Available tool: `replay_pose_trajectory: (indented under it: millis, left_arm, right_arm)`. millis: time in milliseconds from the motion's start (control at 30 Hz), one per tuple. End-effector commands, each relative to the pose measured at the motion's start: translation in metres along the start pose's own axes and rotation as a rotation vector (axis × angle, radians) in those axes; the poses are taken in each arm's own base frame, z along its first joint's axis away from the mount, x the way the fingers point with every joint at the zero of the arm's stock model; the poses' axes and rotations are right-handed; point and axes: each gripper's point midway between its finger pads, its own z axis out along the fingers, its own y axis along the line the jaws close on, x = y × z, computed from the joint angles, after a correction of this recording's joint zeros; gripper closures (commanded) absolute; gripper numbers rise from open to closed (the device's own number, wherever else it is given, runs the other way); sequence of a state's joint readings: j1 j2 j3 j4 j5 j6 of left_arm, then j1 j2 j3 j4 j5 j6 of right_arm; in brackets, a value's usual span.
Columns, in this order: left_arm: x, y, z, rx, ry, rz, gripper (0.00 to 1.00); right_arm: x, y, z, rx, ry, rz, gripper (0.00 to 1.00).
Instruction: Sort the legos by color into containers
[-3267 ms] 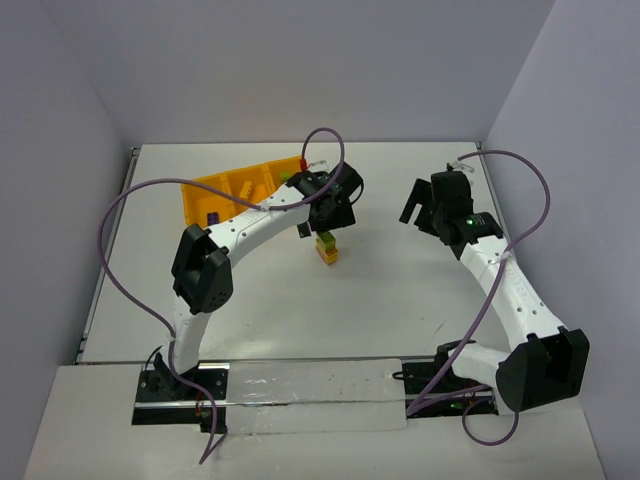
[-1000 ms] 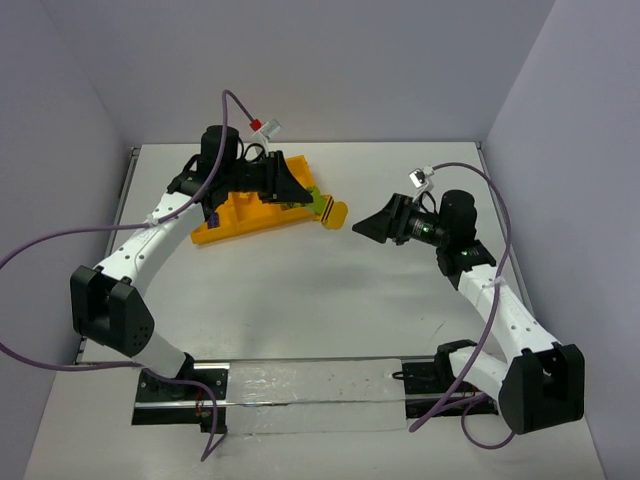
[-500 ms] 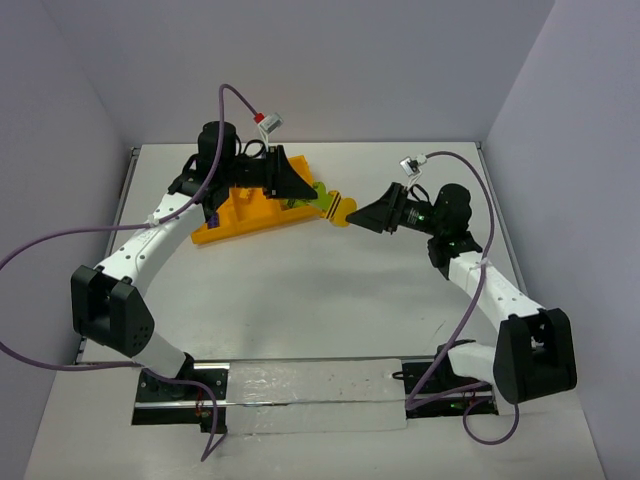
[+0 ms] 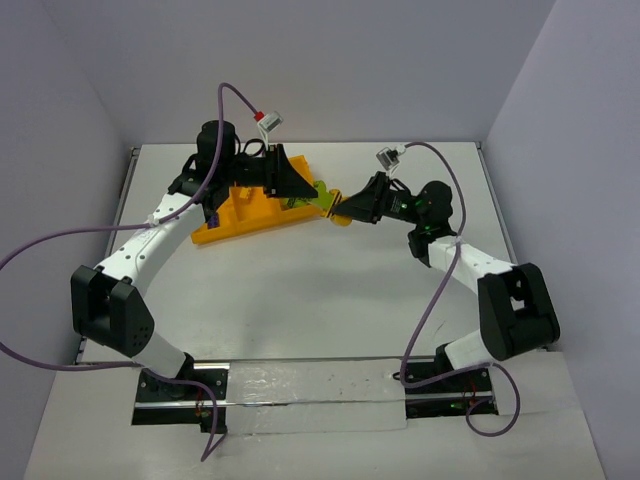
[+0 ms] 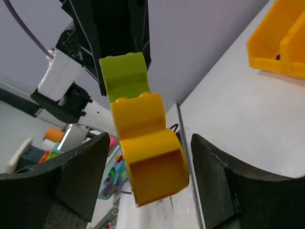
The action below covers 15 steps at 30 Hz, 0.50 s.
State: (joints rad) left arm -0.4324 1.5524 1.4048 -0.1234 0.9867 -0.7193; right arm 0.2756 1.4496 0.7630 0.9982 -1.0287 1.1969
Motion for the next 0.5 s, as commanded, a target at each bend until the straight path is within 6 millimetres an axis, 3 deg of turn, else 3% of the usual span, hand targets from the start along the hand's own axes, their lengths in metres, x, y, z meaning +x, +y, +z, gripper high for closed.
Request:
replay_pose_trajectory:
  millis: [0,267,467]
  left_arm:
    - [-0.0062,-0.0148,-0.0022,0.046,-0.007,0.057,1.00]
    - [-0.0057,-0.0152,-0.0034,0.037,-0.005,0.065,1.00]
    - [-0.0065,-0.0132,-0.0033,0.025,-0.008,0.068,1.00]
  right_arm:
    - [-0.0119,0.0482,0.0099,-0.192,-0.007,-0.080,0.29]
    - [-0.0135,0.0493,0.0137,-0.226,-0.004,-0.063,0.43]
    - [-0.0102,0.0482,0.0120,-0.221,0.010,-0.058,0.84]
